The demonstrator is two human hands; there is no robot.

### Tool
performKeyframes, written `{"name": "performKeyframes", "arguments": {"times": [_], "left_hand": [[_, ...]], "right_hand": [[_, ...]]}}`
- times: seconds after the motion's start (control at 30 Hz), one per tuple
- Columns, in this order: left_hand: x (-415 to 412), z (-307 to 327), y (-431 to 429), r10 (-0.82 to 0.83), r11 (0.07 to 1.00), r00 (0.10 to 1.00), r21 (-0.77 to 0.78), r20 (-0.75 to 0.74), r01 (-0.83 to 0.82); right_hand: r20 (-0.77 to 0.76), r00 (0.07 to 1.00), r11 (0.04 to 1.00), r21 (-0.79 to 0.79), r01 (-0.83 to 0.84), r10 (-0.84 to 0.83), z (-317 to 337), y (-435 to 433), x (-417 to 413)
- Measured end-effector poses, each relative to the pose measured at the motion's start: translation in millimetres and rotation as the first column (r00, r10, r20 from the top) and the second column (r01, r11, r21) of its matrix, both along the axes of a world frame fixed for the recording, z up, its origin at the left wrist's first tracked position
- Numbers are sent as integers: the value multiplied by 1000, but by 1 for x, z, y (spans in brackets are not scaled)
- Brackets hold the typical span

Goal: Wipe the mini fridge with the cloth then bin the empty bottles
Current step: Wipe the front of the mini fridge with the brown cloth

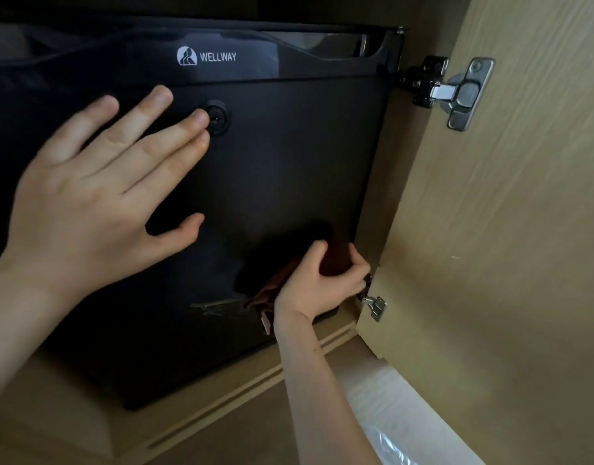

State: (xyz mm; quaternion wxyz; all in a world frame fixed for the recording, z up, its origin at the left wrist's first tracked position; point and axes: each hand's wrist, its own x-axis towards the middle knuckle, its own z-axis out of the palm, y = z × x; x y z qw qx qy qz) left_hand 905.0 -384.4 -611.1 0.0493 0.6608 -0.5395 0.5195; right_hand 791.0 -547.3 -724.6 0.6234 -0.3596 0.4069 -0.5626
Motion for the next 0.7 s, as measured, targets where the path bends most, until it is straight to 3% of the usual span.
{"name": "performKeyframes", "arguments": {"times": [0.07, 0.13, 0.3, 0.47, 0.7], "left_hand": [[0, 0, -1, -10, 1000, 1000, 5, -14, 10], [0, 0, -3, -11, 1000, 1000, 7, -9, 11], [-2, 3, -4, -27, 1000, 1000, -14, 11, 27], [19, 2, -2, -14, 1000, 1000, 0, -14, 14], [76, -15, -2, 107, 994, 994, 21, 1, -107]], "right_hand": [[-9, 995, 976, -193, 100, -104, 1, -5, 6], [-12, 990, 961, -246, 130, -137, -7, -12, 10], [-121, 978, 983, -79, 164, -173, -60, -26, 11], [-121, 977, 980, -119, 160, -174, -82, -29, 17], [-250, 951, 983, -78, 166, -180, -111, -38, 8]]}}
